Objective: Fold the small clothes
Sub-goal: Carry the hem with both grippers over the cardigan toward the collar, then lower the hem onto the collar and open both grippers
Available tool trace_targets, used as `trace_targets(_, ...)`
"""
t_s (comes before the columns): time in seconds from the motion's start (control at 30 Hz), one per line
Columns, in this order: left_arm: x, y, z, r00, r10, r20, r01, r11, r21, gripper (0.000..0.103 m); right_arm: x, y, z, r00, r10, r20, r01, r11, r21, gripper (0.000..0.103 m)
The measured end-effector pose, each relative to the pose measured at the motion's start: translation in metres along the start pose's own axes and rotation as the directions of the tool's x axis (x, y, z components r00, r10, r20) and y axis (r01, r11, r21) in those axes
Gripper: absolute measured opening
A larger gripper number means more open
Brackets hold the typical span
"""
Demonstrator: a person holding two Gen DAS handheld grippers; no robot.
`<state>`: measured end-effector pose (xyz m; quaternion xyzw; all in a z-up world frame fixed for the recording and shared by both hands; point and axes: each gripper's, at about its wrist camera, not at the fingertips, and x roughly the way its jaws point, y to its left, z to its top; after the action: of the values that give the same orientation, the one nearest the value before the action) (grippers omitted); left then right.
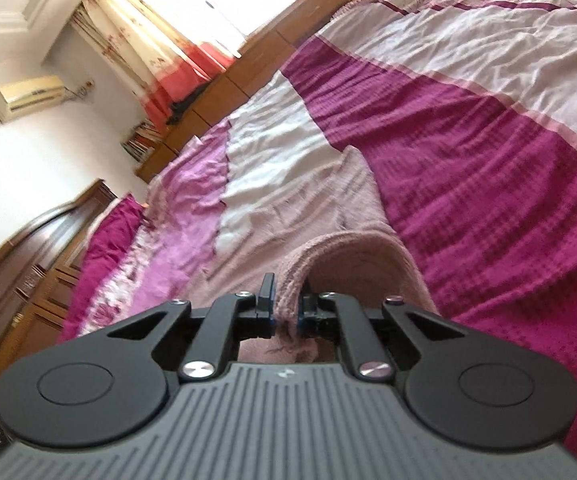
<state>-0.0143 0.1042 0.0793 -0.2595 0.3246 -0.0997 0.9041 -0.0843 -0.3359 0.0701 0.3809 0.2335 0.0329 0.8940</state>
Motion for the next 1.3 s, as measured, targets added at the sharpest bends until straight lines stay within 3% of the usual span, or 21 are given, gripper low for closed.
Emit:
trace_targets(0.47,-0.017,-0.019,0.018,0.995,-0.018,0.095,0.015,0.999,0.033,0.012,-0.012,0.025,0.010,0.995,0.082,0.051,-0.081,0.996,-0.035,0.009)
trace_targets(0.77,-0.015,-0.030,0.045,0.985,-0.015,0.170,0.009,0.999,0.037,0.012,0.001,0.049,0.035,0.987,0.130,0.096,-0.120,0.988,-0.095,0.009)
trace_targets(1.07,0.026,-0.043,0.084,0.974,0.011,0.227,-0.027,0.997,0.068,0.012,0.052,0.061,0.073,0.983,0.103,0.152,-0.088,0.991,-0.104,0.009)
trace_targets(1.3,0.081,-0.029,0.100,0.975,0.127,0.182,-0.143,0.987,0.077,0.012,0.122,0.052,0.088,0.993,0.026,0.115,-0.012,0.992,-0.127,0.009)
